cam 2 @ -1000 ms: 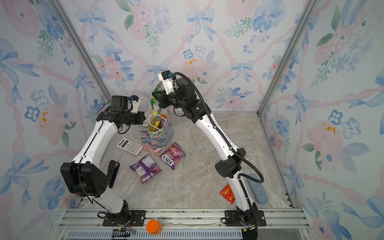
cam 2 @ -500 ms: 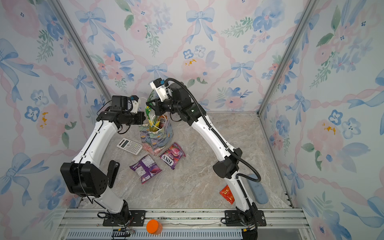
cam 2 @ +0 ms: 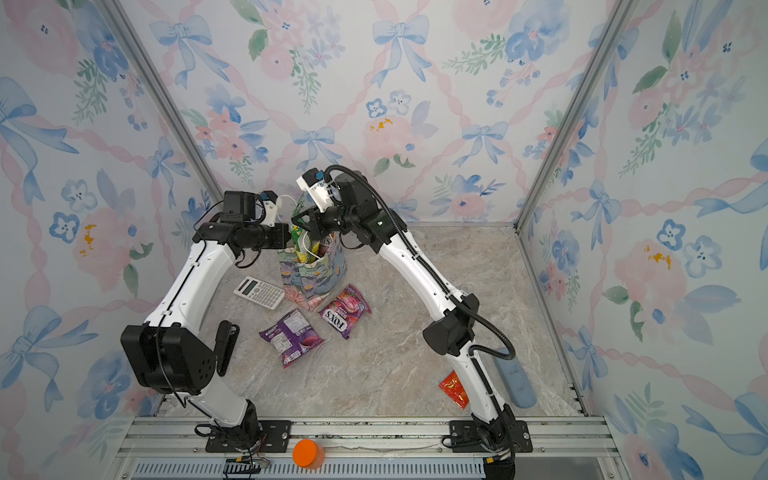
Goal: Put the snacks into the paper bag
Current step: 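Lower the green Fox's bag into the paper bag and open the right gripper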
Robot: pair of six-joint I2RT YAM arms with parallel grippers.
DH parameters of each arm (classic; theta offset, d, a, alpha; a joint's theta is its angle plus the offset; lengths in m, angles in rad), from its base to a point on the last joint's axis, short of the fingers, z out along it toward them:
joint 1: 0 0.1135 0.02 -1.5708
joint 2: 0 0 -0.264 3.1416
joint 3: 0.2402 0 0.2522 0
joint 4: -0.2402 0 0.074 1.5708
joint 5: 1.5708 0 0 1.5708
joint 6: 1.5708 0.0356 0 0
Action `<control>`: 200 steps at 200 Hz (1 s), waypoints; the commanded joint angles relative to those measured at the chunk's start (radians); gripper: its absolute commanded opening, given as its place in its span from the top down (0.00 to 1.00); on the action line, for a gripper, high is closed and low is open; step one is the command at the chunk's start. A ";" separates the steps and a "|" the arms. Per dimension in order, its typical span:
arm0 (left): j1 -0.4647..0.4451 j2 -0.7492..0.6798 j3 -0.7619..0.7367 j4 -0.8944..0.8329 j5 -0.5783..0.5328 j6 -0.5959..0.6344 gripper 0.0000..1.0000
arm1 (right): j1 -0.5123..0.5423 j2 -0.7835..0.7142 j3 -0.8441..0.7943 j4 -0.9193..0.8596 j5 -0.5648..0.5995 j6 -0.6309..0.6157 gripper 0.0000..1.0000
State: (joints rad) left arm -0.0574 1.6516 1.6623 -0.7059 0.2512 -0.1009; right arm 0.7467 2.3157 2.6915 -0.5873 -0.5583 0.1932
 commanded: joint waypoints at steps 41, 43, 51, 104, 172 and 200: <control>0.004 -0.017 -0.012 -0.018 0.016 -0.005 1.00 | -0.019 0.058 0.014 0.054 -0.106 0.013 1.00; 0.004 -0.017 -0.012 -0.018 0.016 -0.005 1.00 | -0.020 0.059 0.016 0.054 -0.109 0.014 1.00; 0.005 -0.017 -0.013 -0.018 0.015 -0.005 1.00 | -0.021 0.066 0.018 0.054 -0.116 0.019 1.00; 0.003 -0.014 -0.013 -0.018 0.014 -0.005 1.00 | -0.039 0.067 0.021 0.017 -0.125 0.011 1.00; 0.004 -0.009 -0.014 -0.018 0.014 -0.005 1.00 | -0.082 0.047 -0.001 -0.096 0.050 -0.004 1.00; 0.003 -0.011 -0.013 -0.017 0.011 -0.005 1.00 | -0.083 0.040 -0.002 -0.118 0.150 0.005 0.77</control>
State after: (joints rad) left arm -0.0574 1.6516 1.6623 -0.7059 0.2508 -0.1009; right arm 0.6716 2.3939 2.6907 -0.6846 -0.5213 0.2031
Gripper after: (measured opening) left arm 0.047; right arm 0.136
